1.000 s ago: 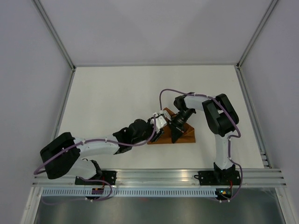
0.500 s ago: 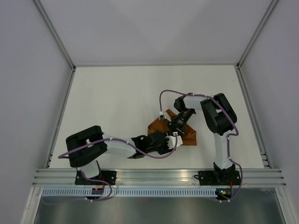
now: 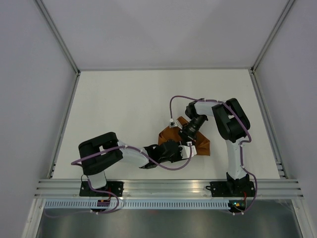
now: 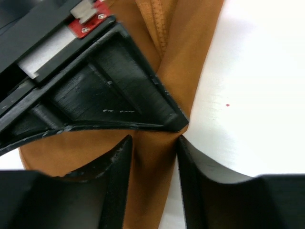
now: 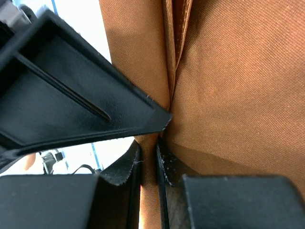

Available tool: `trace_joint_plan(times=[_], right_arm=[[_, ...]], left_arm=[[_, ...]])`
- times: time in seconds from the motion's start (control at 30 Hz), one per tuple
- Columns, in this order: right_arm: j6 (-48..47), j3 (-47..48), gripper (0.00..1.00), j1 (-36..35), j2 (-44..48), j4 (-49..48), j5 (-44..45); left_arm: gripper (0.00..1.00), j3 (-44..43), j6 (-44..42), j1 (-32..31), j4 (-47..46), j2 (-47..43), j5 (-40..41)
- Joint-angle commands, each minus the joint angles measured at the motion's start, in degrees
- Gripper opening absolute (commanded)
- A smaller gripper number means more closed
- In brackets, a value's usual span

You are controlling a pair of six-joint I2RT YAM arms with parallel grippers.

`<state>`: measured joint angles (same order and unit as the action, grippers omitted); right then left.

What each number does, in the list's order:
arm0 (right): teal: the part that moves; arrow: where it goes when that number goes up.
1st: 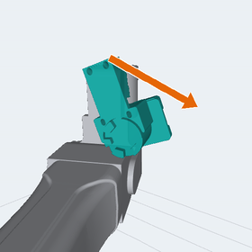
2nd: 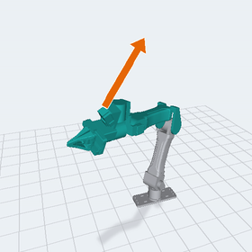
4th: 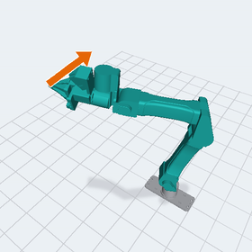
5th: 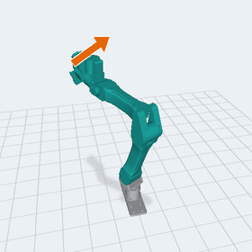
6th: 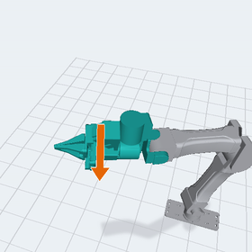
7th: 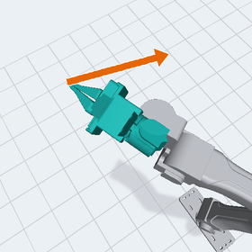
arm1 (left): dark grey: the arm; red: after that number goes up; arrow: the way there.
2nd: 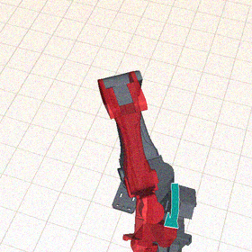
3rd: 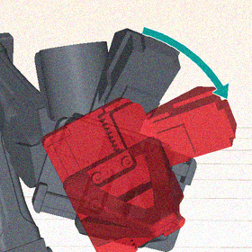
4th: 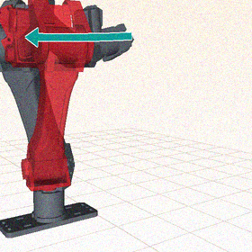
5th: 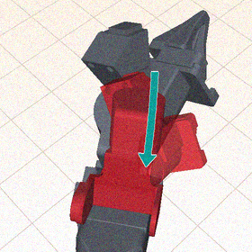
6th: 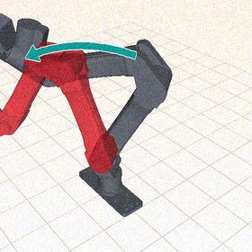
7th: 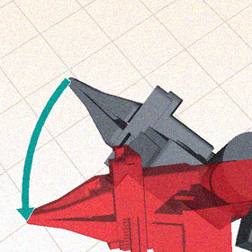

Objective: Fold the napkin, place the utensils inside, and roll it up
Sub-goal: Roll the napkin with the utensil

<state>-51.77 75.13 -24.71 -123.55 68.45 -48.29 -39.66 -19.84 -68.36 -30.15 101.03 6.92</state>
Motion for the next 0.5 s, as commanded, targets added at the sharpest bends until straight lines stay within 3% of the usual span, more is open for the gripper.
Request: trace_joint_plan(times=[0.0,0.1,0.2,0.47], right_arm=[[-3.2,-0.5,0.20,-0.3,-4.0,-10.4,12.1],[-3.0,-0.4,0.20,-0.3,-4.0,-10.3,12.0],[-2.5,-0.7,0.22,-0.3,-3.5,-11.1,11.9],[-1.4,-0.1,0.43,-0.1,-0.4,-10.2,10.1]], left_arm=[[0.46,-2.5,-1.5,0.1,4.0,2.9,-3.6],[0.17,-3.9,-0.1,0.6,8.2,3.9,-6.6],[0.05,-5.3,0.9,1.6,11.6,4.9,-11.7],[0.02,-6.7,2.3,4.0,15.5,6.0,-20.0]])
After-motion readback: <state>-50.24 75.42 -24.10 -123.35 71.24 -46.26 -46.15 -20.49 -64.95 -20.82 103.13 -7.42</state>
